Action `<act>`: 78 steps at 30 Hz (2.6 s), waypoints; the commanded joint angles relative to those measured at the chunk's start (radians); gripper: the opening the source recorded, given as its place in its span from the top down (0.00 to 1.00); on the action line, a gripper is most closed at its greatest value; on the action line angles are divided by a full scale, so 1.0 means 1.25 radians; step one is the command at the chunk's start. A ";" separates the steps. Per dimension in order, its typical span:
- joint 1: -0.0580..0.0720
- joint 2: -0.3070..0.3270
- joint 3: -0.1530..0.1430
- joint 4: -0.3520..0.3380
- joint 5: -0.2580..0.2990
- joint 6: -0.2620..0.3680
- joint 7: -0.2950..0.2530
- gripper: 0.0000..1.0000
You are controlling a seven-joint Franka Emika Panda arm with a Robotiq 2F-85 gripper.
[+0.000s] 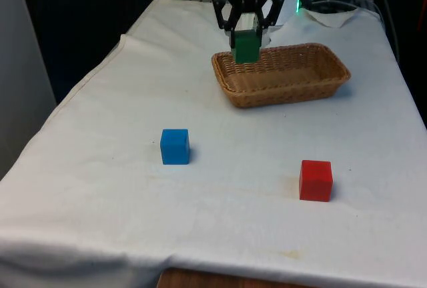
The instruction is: Pick up exactly two blocks and place them into the basket.
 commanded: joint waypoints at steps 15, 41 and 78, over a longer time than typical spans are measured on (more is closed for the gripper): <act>0.000 -0.044 -0.001 -0.139 -0.014 0.134 0.013 1.00; 0.000 0.034 0.015 -0.239 0.094 0.305 -0.045 0.97; 0.004 -0.061 0.058 -0.201 0.054 0.232 0.062 0.00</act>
